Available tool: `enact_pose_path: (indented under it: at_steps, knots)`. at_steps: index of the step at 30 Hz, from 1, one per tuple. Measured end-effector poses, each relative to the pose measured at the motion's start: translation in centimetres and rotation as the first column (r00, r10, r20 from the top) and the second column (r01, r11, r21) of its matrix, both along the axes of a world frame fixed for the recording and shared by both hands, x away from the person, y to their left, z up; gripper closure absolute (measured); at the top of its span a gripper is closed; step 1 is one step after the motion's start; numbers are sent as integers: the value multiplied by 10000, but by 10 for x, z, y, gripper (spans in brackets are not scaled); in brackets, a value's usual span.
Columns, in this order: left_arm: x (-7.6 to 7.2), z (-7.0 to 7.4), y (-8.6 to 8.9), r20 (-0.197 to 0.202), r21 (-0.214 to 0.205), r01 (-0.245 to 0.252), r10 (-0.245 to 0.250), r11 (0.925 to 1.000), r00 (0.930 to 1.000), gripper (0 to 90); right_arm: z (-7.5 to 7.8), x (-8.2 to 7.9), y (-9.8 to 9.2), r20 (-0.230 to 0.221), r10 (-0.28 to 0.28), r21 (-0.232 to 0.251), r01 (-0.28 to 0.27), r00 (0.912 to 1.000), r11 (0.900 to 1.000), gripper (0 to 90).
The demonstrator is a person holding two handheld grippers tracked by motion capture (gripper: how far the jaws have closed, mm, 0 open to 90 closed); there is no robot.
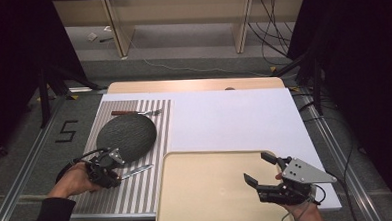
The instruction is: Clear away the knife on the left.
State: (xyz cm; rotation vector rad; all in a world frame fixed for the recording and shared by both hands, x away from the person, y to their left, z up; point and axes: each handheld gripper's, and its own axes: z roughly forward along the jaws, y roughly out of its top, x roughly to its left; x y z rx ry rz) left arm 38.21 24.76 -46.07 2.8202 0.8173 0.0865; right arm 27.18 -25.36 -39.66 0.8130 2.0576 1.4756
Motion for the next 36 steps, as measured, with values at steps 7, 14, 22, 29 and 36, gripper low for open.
enact_pose_path:
  at_steps: [7, 14, 22, 29, 36]
  knots:
    - [0, 0, -1, -132, -37, 128, -128, 9999, 9998, 763, 0, 0, 0, -1, -1, 5, 1, 10000, 10000, 201]
    - [0, 1, 0, -151, -152, -46, 44, 9999, 9999, 768, 0, 0, 0, 3, 7, 5, -7, 10000, 10000, 201]
    - [-1, 8, -3, -106, -660, -319, 313, 9973, 9995, 769, 0, 0, 0, 18, 6, -6, -6, 10000, 10000, 201]
    - [-2, 14, -9, -244, -1332, -845, 820, 9875, 9963, 769, 0, 0, 0, 12, -3, -4, 3, 10000, 10000, 201]
    - [-6, 22, -13, 10, -2496, -1318, 1364, 9593, 9907, 768, 0, 0, 0, 20, -9, -1, 9, 10000, 10000, 201]
